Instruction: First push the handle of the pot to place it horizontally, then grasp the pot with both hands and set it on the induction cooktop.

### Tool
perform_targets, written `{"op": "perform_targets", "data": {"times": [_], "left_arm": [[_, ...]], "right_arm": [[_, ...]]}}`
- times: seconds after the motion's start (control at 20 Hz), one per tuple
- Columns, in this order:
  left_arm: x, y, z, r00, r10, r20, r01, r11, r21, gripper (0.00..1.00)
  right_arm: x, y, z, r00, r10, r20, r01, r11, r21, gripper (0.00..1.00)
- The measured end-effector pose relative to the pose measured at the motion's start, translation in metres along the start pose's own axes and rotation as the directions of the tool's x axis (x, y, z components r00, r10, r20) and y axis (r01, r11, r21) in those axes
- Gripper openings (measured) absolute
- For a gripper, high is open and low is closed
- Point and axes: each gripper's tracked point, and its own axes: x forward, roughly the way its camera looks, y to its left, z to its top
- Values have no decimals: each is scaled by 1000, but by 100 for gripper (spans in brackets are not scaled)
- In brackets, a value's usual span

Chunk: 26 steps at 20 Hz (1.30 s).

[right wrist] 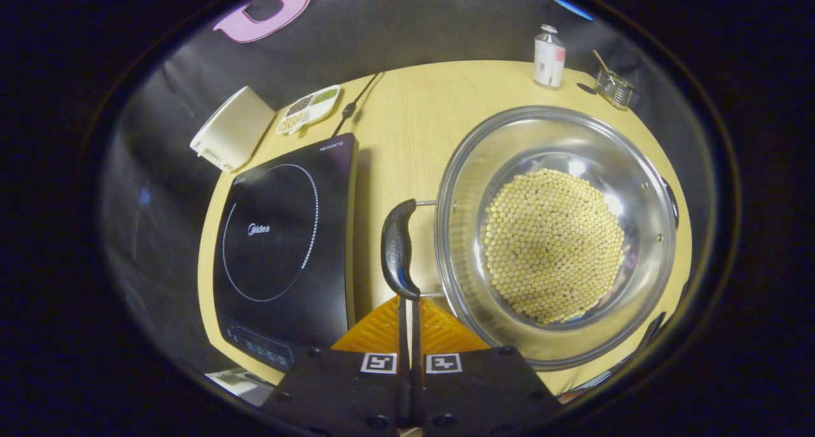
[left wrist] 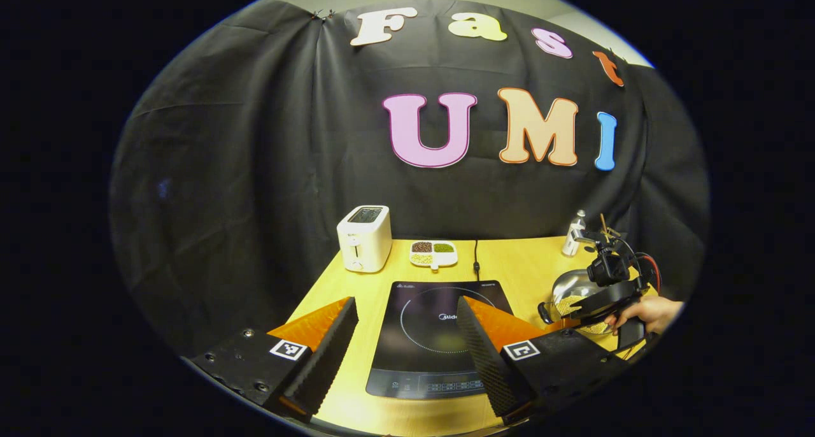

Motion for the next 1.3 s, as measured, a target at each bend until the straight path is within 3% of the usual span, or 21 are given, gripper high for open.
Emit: {"op": "perform_targets", "data": {"times": [0.35, 0.4, 0.45, 0.55, 0.7, 0.85, 1.1, 1.3], "left_arm": [[19, -51, 7, 996, -84, -34, 85, 996, 27, 96], [23, -61, 7, 995, -96, -40, 97, 995, 29, 96], [26, -72, 7, 993, -108, -50, 109, 994, 27, 96], [31, -96, 6, 990, -126, -65, 128, 992, 21, 96], [43, -130, 4, 987, -131, -91, 131, 991, -5, 96], [57, -170, -12, 975, -158, -153, 151, 987, -59, 96], [82, -221, -38, 946, -191, -263, 169, 980, -104, 96], [107, -247, -64, 906, -213, -365, 174, 975, -138, 96]], "right_arm": [[-63, -26, 5, 994, 93, 53, -95, 995, 32, 0], [-72, -36, 8, 993, 99, 64, -102, 994, 41, 20], [-79, -49, 9, 993, 96, 70, -99, 994, 47, 18], [-97, -75, 16, 991, 105, 81, -111, 992, 65, 26], [-112, -122, 40, 990, 89, 107, -98, 992, 81, 75], [-119, -177, 69, 989, 47, 139, -62, 993, 100, 99], [-108, -257, 104, 991, -16, 137, -5, 988, 154, 100], [-79, -303, 105, 997, -16, 71, 4, 985, 171, 100]]}}
